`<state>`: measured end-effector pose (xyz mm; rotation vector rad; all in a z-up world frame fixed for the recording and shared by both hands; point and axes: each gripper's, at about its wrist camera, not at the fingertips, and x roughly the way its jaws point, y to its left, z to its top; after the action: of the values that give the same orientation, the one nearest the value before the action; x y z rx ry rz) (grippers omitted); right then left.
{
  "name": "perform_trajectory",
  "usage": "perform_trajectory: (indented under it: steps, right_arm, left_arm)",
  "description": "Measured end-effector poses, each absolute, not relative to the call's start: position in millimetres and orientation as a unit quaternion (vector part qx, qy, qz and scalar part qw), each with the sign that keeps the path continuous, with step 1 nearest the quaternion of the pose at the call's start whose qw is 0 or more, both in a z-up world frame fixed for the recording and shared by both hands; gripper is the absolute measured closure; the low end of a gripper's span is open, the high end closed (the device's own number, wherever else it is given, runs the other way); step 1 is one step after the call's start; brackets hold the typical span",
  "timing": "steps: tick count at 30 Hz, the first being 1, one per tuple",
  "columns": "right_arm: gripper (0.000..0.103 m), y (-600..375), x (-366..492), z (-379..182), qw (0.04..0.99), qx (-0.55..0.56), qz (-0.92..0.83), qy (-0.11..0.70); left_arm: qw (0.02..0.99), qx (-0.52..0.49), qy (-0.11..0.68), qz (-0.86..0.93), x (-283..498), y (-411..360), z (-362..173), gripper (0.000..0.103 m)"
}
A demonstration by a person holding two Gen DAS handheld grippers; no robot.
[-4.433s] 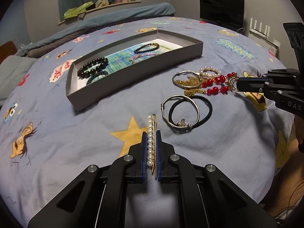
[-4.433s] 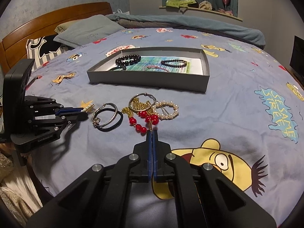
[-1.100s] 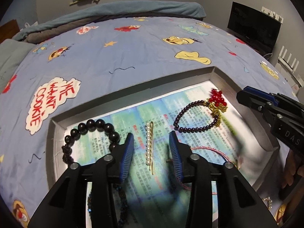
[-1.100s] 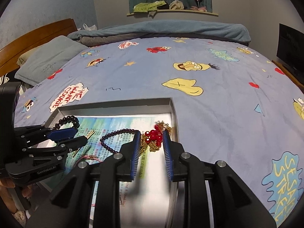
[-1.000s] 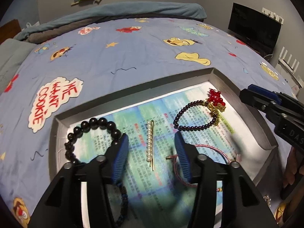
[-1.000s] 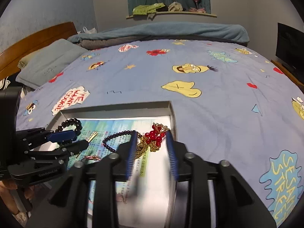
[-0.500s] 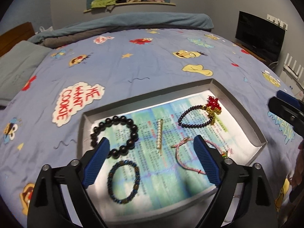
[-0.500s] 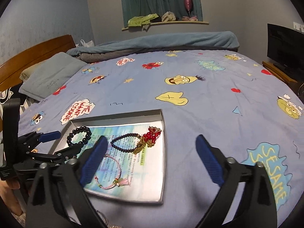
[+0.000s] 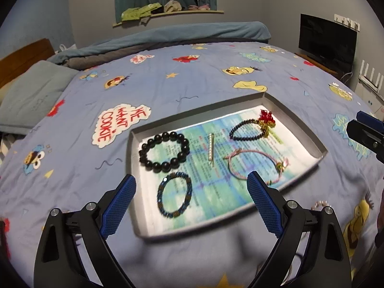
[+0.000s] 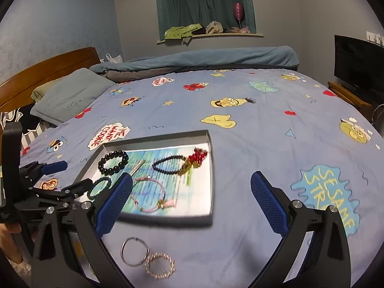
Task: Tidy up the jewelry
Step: 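Withdraw both open grippers from the box to the remaining jewelry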
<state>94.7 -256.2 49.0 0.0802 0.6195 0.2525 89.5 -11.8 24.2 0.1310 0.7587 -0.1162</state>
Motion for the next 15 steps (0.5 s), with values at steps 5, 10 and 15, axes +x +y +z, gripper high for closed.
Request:
perform_trajectory:
  steps: [5, 10, 15]
  right_arm:
    - [0.006, -259.0, 78.9, 45.1, 0.941, 0.056, 0.129, 0.307]
    - [0.006, -255.4, 58.3, 38.6, 0.942, 0.051, 0.131, 0.306]
    - [0.006, -249.0, 45.9, 27.4, 0.938, 0.025, 0.137, 0.318]
  left_arm:
    - [0.926, 0.059, 0.368, -0.062, 72.3, -8.4, 26.3, 0.01]
    - [0.924, 0.061, 0.371, -0.07, 52.1, -7.7, 21.7, 0.01]
    - [0.917, 0.055, 0.385, -0.087, 31.1, -8.7, 9.7, 0.01]
